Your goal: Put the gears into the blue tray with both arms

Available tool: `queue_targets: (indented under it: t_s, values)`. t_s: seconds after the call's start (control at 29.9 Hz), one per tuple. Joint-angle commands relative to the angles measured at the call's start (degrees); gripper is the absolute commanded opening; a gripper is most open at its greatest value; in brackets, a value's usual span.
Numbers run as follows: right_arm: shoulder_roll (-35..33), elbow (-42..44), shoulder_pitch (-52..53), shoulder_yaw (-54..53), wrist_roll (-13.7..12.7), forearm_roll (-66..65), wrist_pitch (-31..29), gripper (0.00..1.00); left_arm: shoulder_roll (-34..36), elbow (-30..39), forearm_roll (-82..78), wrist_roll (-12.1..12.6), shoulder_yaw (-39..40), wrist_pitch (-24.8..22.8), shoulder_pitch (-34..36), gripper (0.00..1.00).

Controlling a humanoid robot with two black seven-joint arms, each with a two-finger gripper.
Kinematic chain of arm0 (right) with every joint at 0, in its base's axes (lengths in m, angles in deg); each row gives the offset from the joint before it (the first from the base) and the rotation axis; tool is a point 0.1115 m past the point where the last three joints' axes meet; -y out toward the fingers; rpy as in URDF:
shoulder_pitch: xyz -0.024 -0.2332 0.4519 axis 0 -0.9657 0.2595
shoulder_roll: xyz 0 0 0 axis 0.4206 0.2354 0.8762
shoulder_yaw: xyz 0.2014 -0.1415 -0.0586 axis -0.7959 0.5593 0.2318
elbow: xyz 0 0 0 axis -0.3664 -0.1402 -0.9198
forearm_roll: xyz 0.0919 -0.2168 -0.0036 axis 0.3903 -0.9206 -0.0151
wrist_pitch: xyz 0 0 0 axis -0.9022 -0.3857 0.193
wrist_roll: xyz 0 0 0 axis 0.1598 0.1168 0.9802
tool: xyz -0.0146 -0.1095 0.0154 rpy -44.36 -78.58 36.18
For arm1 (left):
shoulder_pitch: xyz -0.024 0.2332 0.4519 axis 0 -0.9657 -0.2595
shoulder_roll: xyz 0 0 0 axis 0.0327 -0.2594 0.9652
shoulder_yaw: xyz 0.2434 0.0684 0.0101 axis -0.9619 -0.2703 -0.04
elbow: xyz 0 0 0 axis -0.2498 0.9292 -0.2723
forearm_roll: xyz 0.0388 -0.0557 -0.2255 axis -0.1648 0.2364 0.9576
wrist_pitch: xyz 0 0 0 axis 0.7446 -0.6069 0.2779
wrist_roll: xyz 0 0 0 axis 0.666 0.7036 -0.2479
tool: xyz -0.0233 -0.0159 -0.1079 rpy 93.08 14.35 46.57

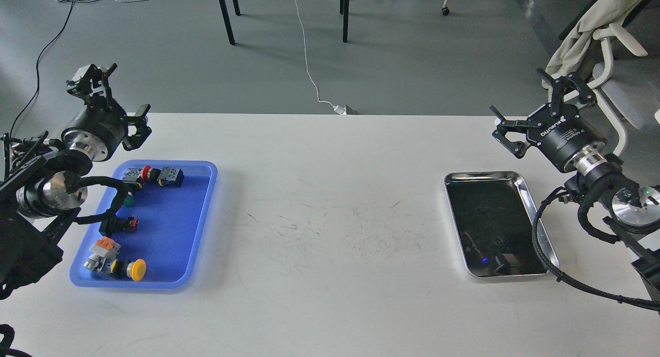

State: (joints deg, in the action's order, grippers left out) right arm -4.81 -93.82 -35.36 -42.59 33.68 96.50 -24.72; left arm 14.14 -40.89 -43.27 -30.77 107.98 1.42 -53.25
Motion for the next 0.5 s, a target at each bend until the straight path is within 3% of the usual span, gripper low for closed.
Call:
queue_targets:
  t_s: [0.0, 0.47]
  values:
    - [0.6, 0.3, 0.0, 0.1, 0.0, 0.0, 0.0, 0.99, 0.0, 0.0, 0.0, -0.1, -0.1, -0.9, 0.1, 0.98]
    - [1.0, 0.0, 0.6, 0.1, -0.1, 0.0, 0.0, 0.99, -0.6, -2.1, 0.7, -1.2, 0.8, -3.9, 0.4, 0.98]
